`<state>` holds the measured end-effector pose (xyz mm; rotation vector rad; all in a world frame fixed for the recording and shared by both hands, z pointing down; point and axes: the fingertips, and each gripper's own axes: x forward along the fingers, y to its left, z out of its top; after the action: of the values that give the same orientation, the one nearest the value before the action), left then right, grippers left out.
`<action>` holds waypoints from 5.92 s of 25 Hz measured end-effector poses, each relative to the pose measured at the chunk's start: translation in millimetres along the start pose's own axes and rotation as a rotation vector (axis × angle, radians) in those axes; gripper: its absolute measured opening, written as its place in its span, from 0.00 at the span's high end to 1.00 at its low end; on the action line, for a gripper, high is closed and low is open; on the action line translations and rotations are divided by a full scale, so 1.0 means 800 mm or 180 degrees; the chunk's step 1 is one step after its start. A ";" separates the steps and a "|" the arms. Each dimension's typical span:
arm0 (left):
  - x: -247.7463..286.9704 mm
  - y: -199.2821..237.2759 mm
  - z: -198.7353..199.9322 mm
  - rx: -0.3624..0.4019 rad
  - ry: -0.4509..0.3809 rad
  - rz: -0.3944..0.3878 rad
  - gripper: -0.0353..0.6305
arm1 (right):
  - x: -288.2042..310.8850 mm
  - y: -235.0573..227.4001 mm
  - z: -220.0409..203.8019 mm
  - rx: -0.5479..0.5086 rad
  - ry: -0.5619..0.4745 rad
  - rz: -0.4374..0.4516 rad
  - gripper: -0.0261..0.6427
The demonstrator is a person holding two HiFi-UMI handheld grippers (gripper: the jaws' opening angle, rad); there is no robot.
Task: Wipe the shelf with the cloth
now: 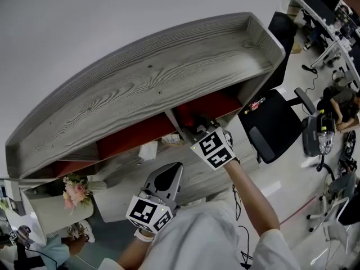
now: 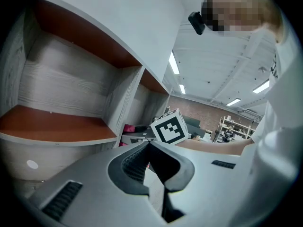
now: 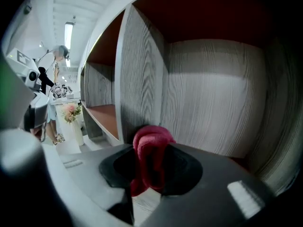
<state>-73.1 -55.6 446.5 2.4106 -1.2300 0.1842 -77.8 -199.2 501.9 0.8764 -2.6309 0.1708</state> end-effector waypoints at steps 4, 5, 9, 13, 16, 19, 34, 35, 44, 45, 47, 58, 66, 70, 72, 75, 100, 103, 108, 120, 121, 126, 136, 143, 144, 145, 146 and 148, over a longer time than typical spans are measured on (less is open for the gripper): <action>0.005 -0.005 0.004 0.0032 0.0008 -0.0058 0.94 | -0.017 0.002 0.031 -0.0144 -0.0172 -0.0046 0.78; 0.006 -0.006 0.005 0.0036 0.0004 -0.0067 0.94 | -0.023 0.003 0.040 -0.0192 -0.0232 -0.0058 0.78; 0.007 -0.008 0.006 0.0045 -0.0004 -0.0080 0.94 | -0.045 0.006 0.078 -0.0386 -0.0438 -0.0104 0.78; 0.007 -0.009 0.007 0.0064 -0.0001 -0.0088 0.94 | -0.067 0.009 0.117 -0.0484 -0.0682 -0.0116 0.78; 0.009 -0.010 0.007 0.0066 0.0000 -0.0092 0.94 | -0.080 0.008 0.145 -0.0525 -0.0895 -0.0109 0.78; 0.010 -0.012 0.009 0.0071 -0.0001 -0.0093 0.94 | -0.083 0.004 0.164 -0.0642 -0.1022 -0.0107 0.78; -0.001 0.013 0.014 0.0037 -0.0026 0.0100 0.94 | -0.004 -0.036 0.147 -0.0502 -0.0971 -0.0061 0.78; -0.002 0.014 0.014 0.0033 -0.0028 0.0107 0.94 | 0.003 -0.037 0.139 -0.0491 -0.0906 -0.0032 0.78; 0.005 0.012 0.014 0.0040 0.0004 0.0071 0.94 | 0.047 -0.039 0.061 -0.0420 -0.0163 0.0215 0.78; 0.007 0.011 0.014 0.0046 0.0011 0.0065 0.94 | 0.054 -0.038 0.047 -0.0502 0.0019 0.0237 0.78; 0.008 0.010 0.014 0.0057 0.0017 0.0055 0.94 | 0.065 -0.036 0.017 -0.0691 0.0363 0.0250 0.78; 0.012 0.014 0.016 0.0055 0.0011 0.0064 0.94 | 0.062 -0.086 -0.016 -0.0247 0.0569 -0.0072 0.78; 0.014 0.014 0.017 0.0053 0.0016 0.0058 0.94 | 0.031 -0.158 -0.027 0.0301 0.0513 -0.0782 0.77; 0.013 0.016 0.017 0.0052 0.0018 0.0063 0.94 | -0.001 -0.201 -0.046 0.0652 0.0493 -0.1378 0.77; 0.013 0.017 0.015 0.0051 0.0030 0.0063 0.94 | -0.012 -0.214 -0.047 0.0888 0.0401 -0.1556 0.77; 0.015 0.013 0.013 0.0055 0.0046 0.0047 0.94 | -0.024 -0.226 -0.050 0.1181 0.0348 -0.1775 0.77; 0.011 0.002 0.017 0.0066 -0.0009 0.0071 0.94 | -0.075 -0.256 0.028 0.1352 -0.0881 -0.2349 0.77; 0.007 0.000 0.016 0.0070 -0.0014 0.0087 0.94 | -0.065 -0.244 0.032 0.1330 -0.0870 -0.2210 0.77; 0.002 -0.004 0.017 0.0092 -0.0032 0.0083 0.94 | -0.045 -0.217 0.038 0.1180 -0.0780 -0.1923 0.77; -0.015 -0.010 0.015 0.0112 -0.0048 0.0089 0.94 | 0.010 -0.122 0.068 0.0763 -0.0706 -0.1138 0.77; -0.018 -0.009 0.014 0.0113 -0.0052 0.0100 0.94 | 0.013 -0.114 0.072 0.0743 -0.0714 -0.1075 0.77; -0.033 -0.008 0.011 0.0115 -0.0072 0.0141 0.94 | 0.026 -0.079 0.089 0.0604 -0.0749 -0.0696 0.77; -0.041 -0.009 0.013 0.0120 -0.0099 0.0146 0.94 | 0.013 -0.061 0.140 0.0282 -0.1003 -0.0321 0.77; -0.040 -0.013 0.016 0.0155 -0.0104 0.0130 0.94 | -0.035 -0.147 0.131 0.0637 -0.1248 -0.1064 0.77; -0.040 -0.012 0.015 0.0151 -0.0100 0.0134 0.94 | -0.045 -0.165 0.128 0.0770 -0.1284 -0.1175 0.77; -0.040 -0.012 0.014 0.0149 -0.0094 0.0134 0.94 | -0.054 -0.181 0.124 0.0878 -0.1307 -0.1269 0.77; -0.039 -0.012 0.012 0.0148 -0.0086 0.0131 0.94 | -0.062 -0.194 0.120 0.0971 -0.1324 -0.1356 0.77; -0.037 -0.014 0.010 0.0146 -0.0074 0.0115 0.94 | -0.077 -0.216 0.111 0.1146 -0.1354 -0.1526 0.77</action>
<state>-82.2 -31.2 426.4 2.4370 -1.2939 0.1975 44.7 -323.3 396.4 1.8111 -2.7004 0.3724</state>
